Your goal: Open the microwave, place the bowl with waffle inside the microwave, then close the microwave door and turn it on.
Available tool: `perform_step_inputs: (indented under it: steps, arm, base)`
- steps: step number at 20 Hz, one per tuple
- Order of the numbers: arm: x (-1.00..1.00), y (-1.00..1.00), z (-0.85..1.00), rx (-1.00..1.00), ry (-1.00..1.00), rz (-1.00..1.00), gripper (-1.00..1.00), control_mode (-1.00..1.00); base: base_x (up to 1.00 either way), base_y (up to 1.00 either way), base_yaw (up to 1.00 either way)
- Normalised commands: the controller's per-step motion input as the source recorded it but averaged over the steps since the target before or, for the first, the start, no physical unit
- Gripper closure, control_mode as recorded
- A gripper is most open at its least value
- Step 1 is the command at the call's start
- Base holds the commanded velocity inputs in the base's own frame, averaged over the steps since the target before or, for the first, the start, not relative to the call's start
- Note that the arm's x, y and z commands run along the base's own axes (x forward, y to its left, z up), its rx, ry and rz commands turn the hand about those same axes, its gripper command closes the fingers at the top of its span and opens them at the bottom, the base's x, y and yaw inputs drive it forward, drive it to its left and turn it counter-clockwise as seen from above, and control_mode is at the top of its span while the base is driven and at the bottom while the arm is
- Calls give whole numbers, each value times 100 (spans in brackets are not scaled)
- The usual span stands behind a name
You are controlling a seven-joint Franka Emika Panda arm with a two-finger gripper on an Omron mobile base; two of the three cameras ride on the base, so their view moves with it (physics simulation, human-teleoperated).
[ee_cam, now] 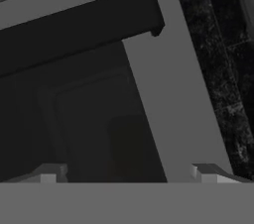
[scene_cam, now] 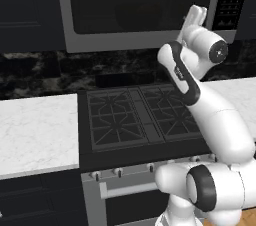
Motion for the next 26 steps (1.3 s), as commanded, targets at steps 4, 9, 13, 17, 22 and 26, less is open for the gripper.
perform_step_inputs:
  steps: [4,9,13,17,22,26]
  arm:
    - [-39,-58,0,0,1,0,-100,-100]
    - [-2,-81,-2,-8,11,1,-100,-100]
    - [0,-82,-23,-14,10,1,-100,-100]
    - [3,-76,-36,-11,1,0,-100,-100]
    - [24,-49,-34,-7,0,2,-100,-100]
    - [0,-55,7,3,-10,0,-100,-100]
  base:
    - [0,0,0]
    - [0,0,0]
    - [0,0,0]
    - [0,0,0]
    - [0,0,0]
    - [0,0,0]
